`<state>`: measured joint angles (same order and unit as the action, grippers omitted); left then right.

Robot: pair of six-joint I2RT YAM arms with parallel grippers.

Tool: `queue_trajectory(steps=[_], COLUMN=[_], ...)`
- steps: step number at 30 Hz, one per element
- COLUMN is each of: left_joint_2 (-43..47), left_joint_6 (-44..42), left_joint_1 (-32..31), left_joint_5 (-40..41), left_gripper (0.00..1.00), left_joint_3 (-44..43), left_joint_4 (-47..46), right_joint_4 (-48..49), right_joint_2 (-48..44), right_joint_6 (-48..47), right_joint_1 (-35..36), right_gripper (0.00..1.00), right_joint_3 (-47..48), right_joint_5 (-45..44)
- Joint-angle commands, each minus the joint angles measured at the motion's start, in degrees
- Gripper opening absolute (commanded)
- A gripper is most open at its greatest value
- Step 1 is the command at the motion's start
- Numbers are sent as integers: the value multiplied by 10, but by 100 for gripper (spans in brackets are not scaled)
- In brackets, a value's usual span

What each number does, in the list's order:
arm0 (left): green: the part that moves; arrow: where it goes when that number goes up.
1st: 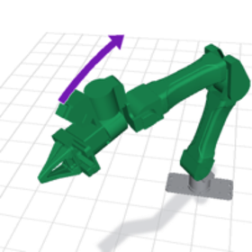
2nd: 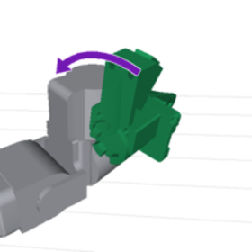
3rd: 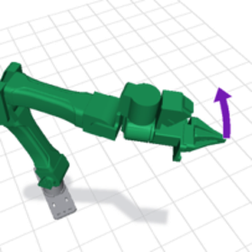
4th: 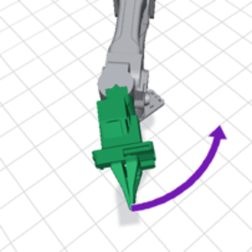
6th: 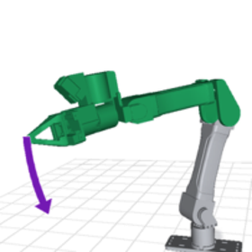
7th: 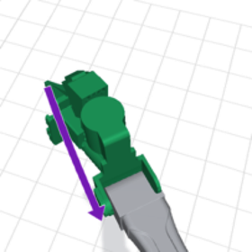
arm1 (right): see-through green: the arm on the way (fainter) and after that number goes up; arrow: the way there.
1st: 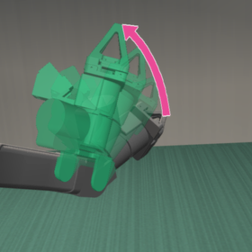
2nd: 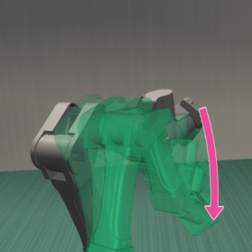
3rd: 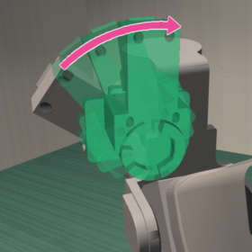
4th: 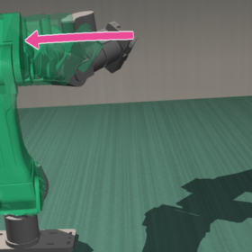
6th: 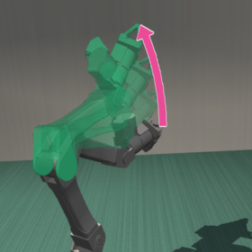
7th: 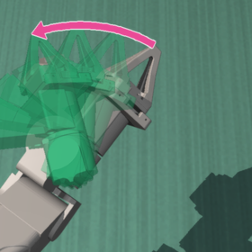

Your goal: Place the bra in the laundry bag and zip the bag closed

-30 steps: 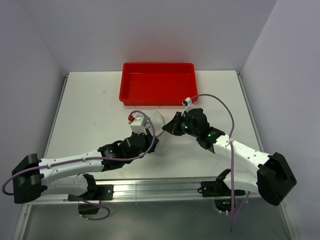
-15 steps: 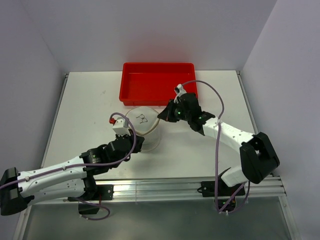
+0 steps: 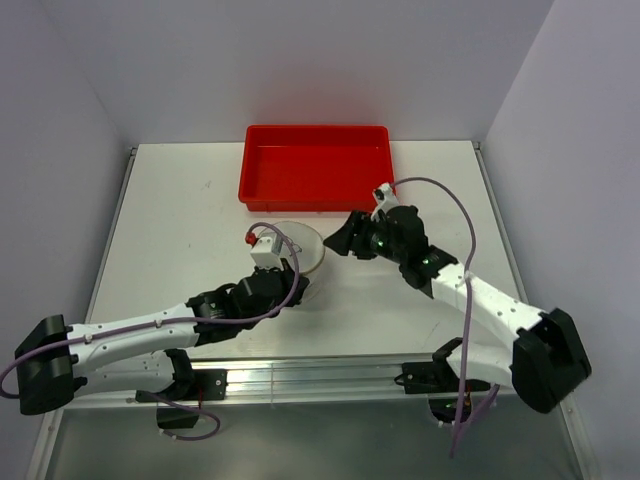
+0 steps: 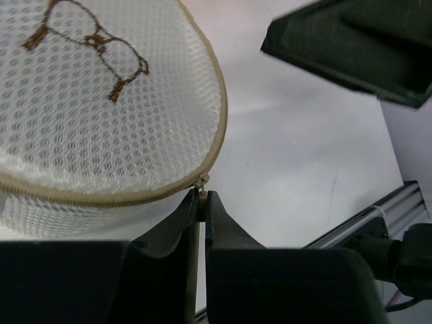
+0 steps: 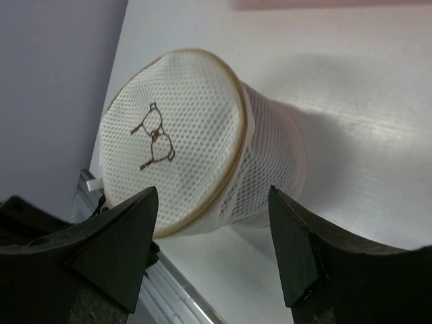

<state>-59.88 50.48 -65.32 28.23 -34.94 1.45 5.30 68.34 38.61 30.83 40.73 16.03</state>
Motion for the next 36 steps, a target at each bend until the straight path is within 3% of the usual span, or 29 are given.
queue_trajectory(steps=[1, 7, 13, 15, 19, 23, 32, 36], left_joint_2=[-12, -24, -19, -18, -7, 9, 80, 109], left_joint_6=[-3, -5, -4, -6, -12, -20, -6, 37], left_joint_1=[0, 0, 1, 2, 5, 12, 25, 26], left_joint_5=[-40, -48, -48, -48, -44, -34, 2, 57], left_gripper=[0, 0, 0, 0, 0, 0, 0, 0], left_joint_3=[-30, -35, -27, -26, -23, -23, 1, 3], left_joint_4=[-73, -75, -74, -68, -60, -30, 67, 176], right_joint_4=[44, 82, 103, 93, 79, 63, 39, 45], right_joint_2=[-53, -43, -5, 3, 10, 18, 74, 108], right_joint_6=[43, 73, 82, 78, 60, 47, 2, -5], right_joint_1=[11, 34, 45, 46, 45, 43, 23, 11], right_gripper=[73, 65, 48, 35, 22, 1, 0, 0], right_joint_3=[-51, -61, -43, -36, -23, 0, 47, 59], right_joint_5=[21, 81, 91, 86, 66, 38, -12, -14])
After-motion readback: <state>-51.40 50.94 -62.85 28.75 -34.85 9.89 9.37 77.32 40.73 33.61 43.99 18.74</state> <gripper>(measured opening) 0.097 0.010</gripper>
